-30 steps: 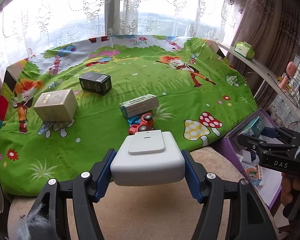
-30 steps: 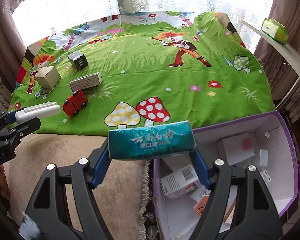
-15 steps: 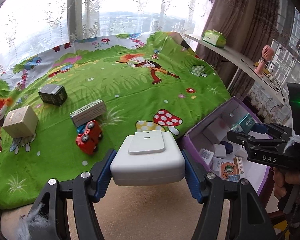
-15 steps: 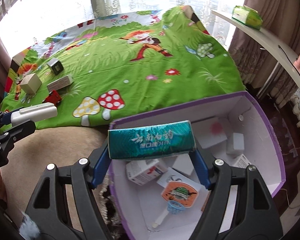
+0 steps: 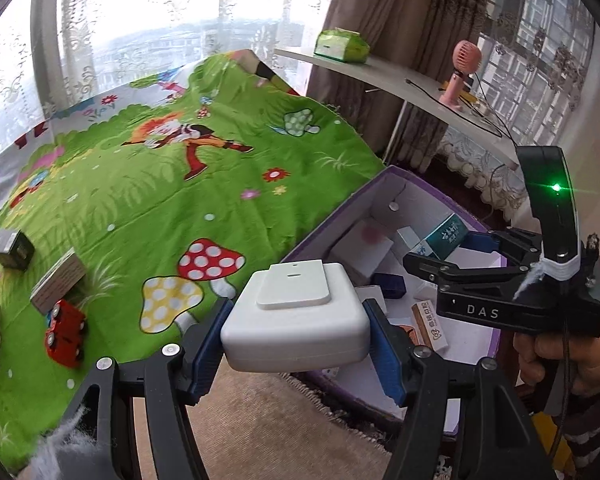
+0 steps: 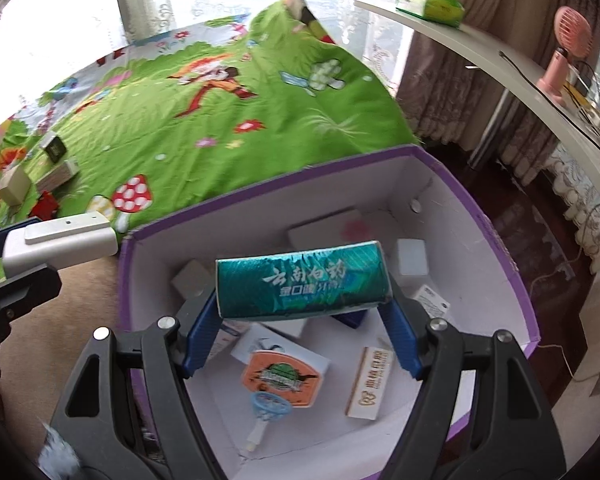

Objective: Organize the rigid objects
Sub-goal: 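Carry the white plug and teal box over the storage box, then open both tools to drop the plug and teal box into the storage box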

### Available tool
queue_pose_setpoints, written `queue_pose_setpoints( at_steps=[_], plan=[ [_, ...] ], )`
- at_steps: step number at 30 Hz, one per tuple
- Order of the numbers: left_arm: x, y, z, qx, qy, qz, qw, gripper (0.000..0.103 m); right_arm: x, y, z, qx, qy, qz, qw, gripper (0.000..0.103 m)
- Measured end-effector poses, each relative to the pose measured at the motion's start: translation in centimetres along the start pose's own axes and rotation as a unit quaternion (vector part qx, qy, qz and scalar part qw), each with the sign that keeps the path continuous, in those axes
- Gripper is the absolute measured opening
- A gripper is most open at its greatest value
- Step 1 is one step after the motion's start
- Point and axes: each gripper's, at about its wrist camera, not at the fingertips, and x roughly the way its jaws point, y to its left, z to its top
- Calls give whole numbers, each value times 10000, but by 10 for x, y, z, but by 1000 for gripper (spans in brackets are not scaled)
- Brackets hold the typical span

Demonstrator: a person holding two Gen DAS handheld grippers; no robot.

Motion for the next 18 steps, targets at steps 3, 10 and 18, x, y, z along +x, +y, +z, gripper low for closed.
queue_pose_setpoints(
  at_steps=[3,10,18],
  plan=[
    [14,-13,7,108,133,-121,9998,65,6,-17,-4,170,90,-100,9998,76],
    [30,-29,11,291,349,-156,9988,85,13,-40,-6,476,227,-257,9983,79],
    [18,-9,9,-54,228,33,9997,86,13,-32,0,483,178,-141,9986,82]
  ],
)
